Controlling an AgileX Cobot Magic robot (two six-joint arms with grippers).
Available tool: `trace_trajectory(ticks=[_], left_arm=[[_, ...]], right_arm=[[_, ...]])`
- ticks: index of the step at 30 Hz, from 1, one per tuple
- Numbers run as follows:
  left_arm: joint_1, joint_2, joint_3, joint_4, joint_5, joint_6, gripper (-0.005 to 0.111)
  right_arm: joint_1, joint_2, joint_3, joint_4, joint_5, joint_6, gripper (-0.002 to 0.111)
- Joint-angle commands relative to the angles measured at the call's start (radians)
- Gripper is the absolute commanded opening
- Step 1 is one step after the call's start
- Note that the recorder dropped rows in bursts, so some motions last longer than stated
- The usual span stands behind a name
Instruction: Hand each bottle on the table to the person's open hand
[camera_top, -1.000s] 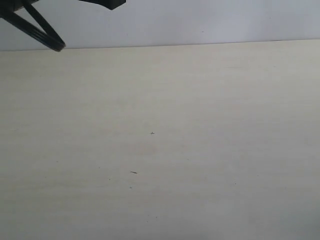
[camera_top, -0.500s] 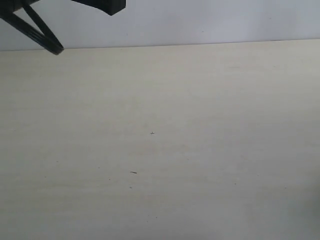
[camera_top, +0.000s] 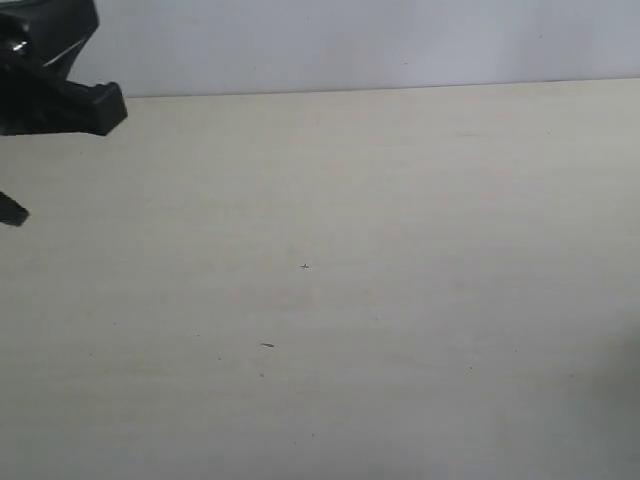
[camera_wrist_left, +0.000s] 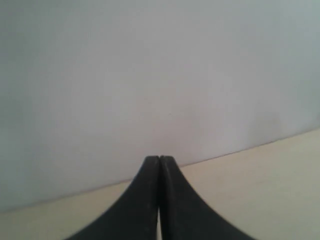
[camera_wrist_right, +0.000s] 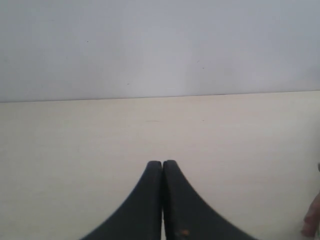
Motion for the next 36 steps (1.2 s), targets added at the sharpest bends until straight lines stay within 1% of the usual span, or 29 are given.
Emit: trace_trajectory(ticks=[1,2,4,9,14,18,20,21,22,25,27,29,32,34,36], left_arm=[[0.004,-0.012,0.020,-0.320,-0.030,0.003,0.000],[0.004,-0.012,0.020,-0.355,-0.022,0.003,0.000],[0.004,-0.010,0.020,-0.374,-0.007,0.003,0.000],[0.004,-0.010,0.020,-0.374,0.012,0.003,0.000],[0.004,-0.010,0.020,-0.374,0.011,0.051,0.000],[0.004,-0.010,0.020,-0.374,0.021,0.056,0.000],[0.014,-0.010,0.020,-0.371,0.042,0.056,0.000],[0.037,-0.024,0.020,-0.369,0.095,0.056,0.000],[0.071,-0.049,0.020,-0.369,0.176,0.056,0.000],[0.223,-0.171,0.020,-0.369,0.453,0.056,0.000],[0.321,-0.266,0.024,-0.366,0.561,0.060,0.000],[0.418,-0.391,0.041,-0.328,0.622,0.071,0.000],[0.523,-0.576,0.086,-0.279,0.632,0.088,0.000],[0.573,-0.699,0.118,-0.274,0.636,0.113,0.000],[0.600,-0.797,0.150,-0.274,0.641,0.134,0.000]], right_arm=[[0.003,-0.007,0.004,-0.006,-0.005,-0.002,0.000],[0.003,-0.007,0.004,-0.006,-0.005,-0.002,0.000],[0.003,-0.007,0.004,-0.006,-0.005,-0.002,0.000],[0.003,-0.007,0.004,-0.006,-0.005,-0.002,0.000],[0.003,-0.007,0.004,-0.006,-0.005,-0.002,0.000],[0.003,-0.007,0.004,-0.006,-0.005,-0.002,0.000],[0.003,-0.007,0.004,-0.006,-0.005,-0.002,0.000],[0.003,-0.007,0.004,-0.006,-0.005,-0.002,0.000],[0.003,-0.007,0.004,-0.006,-0.005,-0.002,0.000],[0.003,-0.007,0.004,-0.006,-0.005,-0.002,0.000],[0.003,-0.007,0.004,-0.006,-0.005,-0.002,0.000],[0.003,-0.007,0.004,-0.002,-0.005,-0.002,0.000],[0.003,-0.007,0.004,0.005,-0.005,-0.002,0.000],[0.003,-0.007,0.004,0.005,-0.005,-0.002,0.000],[0.003,-0.007,0.004,0.005,-0.005,-0.002,0.000]])
